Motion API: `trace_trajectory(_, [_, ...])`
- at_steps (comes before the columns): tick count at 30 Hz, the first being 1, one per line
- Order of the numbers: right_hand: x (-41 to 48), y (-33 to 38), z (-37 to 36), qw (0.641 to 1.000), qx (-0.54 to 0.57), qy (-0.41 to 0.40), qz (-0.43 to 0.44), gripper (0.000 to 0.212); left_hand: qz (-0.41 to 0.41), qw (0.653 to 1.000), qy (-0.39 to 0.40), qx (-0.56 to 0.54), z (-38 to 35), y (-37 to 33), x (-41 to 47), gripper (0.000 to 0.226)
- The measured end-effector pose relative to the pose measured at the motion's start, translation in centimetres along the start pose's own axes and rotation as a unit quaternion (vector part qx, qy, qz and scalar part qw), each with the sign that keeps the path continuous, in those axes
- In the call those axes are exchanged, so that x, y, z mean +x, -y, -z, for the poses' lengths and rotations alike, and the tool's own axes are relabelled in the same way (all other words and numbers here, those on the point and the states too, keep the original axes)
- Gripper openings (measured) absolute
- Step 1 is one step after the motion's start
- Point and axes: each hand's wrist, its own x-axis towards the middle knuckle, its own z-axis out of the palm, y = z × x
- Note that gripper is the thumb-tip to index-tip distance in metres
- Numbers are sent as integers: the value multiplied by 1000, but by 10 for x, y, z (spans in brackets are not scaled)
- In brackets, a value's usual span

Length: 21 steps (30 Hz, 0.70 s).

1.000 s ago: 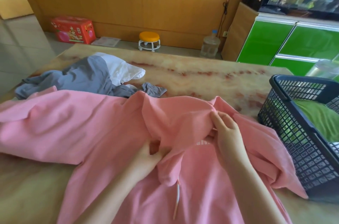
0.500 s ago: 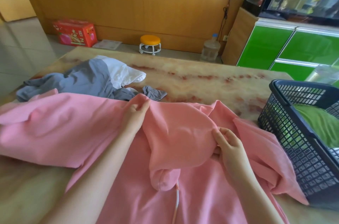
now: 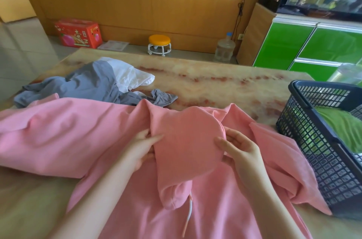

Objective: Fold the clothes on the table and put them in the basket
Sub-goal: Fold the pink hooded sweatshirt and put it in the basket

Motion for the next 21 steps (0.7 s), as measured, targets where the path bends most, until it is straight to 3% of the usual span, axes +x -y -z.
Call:
trace_trajectory(7, [-3, -3, 2, 1000, 10, -25, 6, 23, 5, 998, 12, -55, 2, 2, -11, 31])
trace_trajectory(11, [-3, -2, 1, 999, 6, -29, 22, 23, 5, 997, 17, 73, 4, 21, -39, 34])
trace_trajectory(15, [-2, 0, -13, 999, 27, -8, 31, 23, 4, 996, 81, 45, -12, 39, -64, 34])
trace_trajectory(18, [1, 13, -28, 997, 23, 19, 65, 20, -54, 985, 71, 150, -22, 44, -67, 48])
trace_trajectory(21, [3, 21, -39, 993, -24, 52, 99, 20, -116, 965, -8, 237, -15, 45, -67, 33])
